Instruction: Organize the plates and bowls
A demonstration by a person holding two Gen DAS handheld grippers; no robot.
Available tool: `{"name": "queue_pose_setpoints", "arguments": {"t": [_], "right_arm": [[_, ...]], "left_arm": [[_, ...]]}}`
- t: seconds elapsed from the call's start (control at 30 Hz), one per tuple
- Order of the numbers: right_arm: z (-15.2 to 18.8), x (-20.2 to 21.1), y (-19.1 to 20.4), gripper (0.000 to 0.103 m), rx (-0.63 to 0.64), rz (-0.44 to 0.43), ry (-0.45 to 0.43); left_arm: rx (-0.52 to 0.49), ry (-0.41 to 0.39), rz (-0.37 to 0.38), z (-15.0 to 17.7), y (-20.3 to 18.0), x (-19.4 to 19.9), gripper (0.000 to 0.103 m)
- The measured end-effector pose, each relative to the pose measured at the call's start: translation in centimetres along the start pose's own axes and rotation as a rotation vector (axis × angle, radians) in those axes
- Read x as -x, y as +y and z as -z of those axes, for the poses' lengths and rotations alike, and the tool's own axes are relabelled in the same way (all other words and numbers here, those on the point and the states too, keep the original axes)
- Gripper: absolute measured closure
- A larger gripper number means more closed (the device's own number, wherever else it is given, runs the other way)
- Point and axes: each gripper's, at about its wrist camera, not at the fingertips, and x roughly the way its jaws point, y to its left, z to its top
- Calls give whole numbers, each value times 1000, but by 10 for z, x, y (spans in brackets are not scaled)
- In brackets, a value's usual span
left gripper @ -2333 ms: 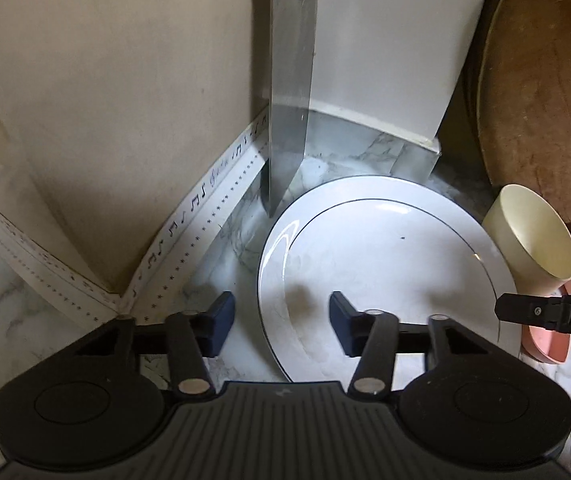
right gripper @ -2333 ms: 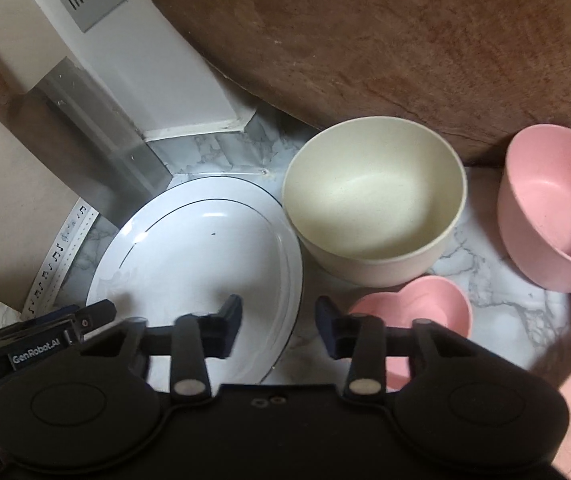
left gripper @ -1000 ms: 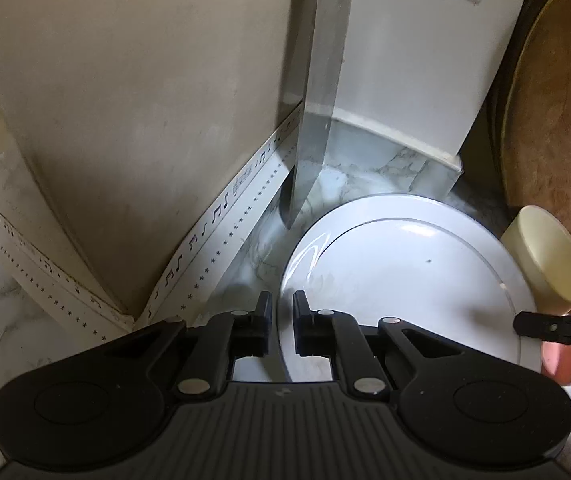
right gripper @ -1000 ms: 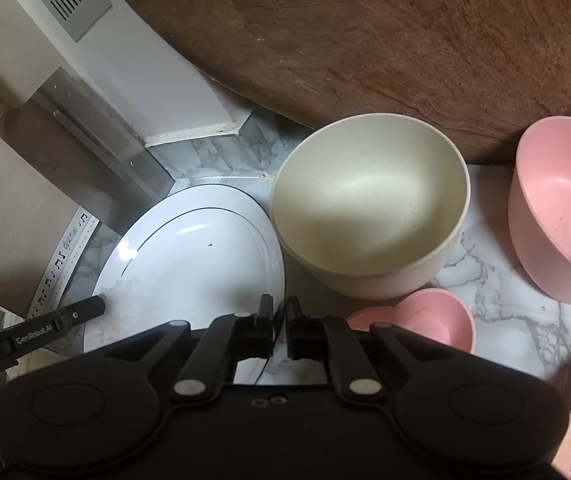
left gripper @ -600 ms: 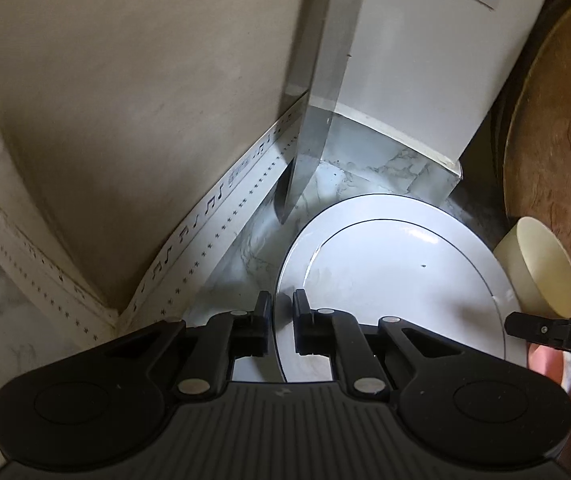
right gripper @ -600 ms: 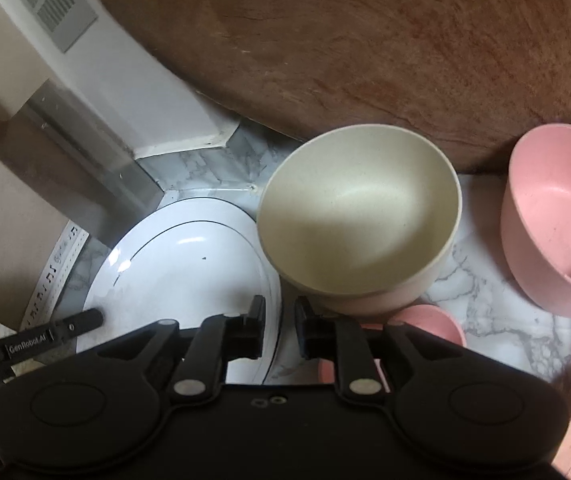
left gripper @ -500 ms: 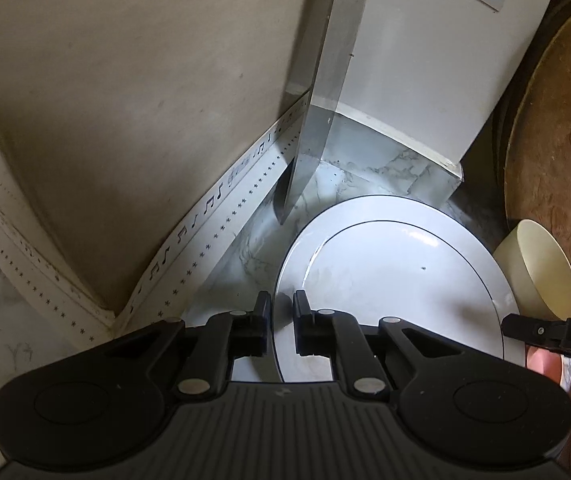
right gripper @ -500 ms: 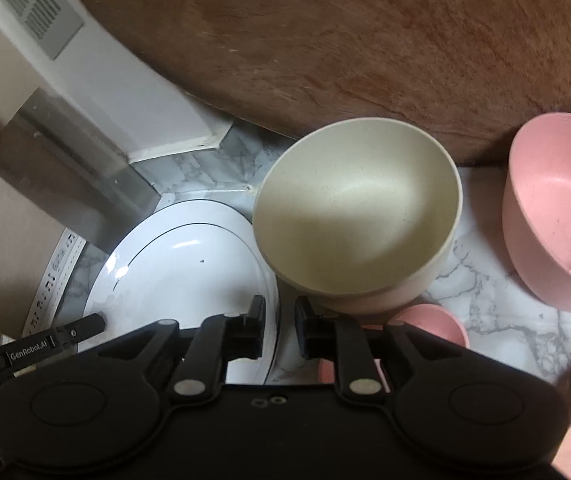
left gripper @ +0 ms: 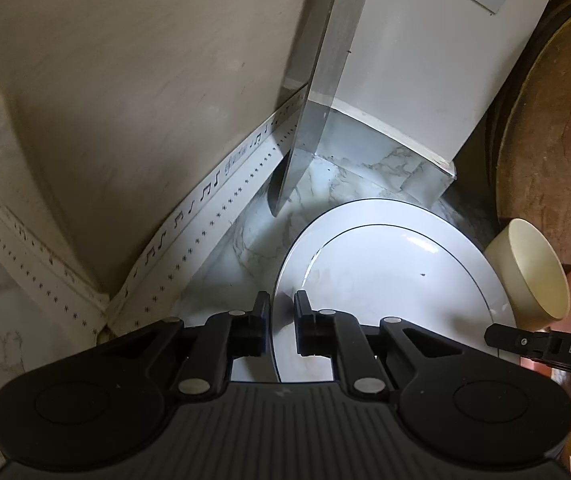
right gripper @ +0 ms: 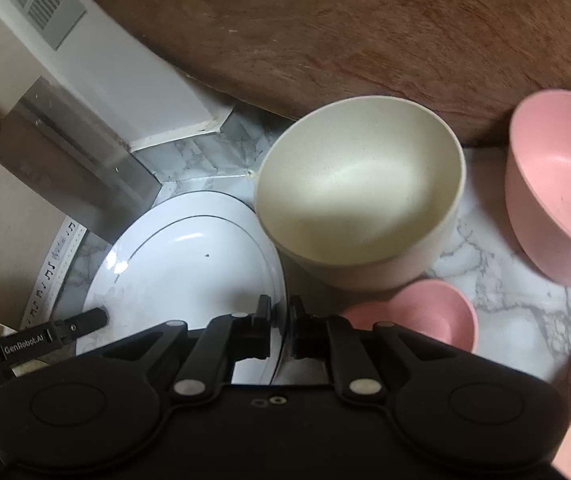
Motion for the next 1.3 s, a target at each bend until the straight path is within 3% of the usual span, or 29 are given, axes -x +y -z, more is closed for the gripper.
{"name": "queue_pose_setpoints", "arguments": {"t": [0.47,1.3], "right_arm": [[18,29,10,95,37,-19,-15],[66,87,46,95,87,-74,-44]], "left_arm": [[21,-15,39,7,13,24,93],[58,-89,79,45,37,99,93]]}}
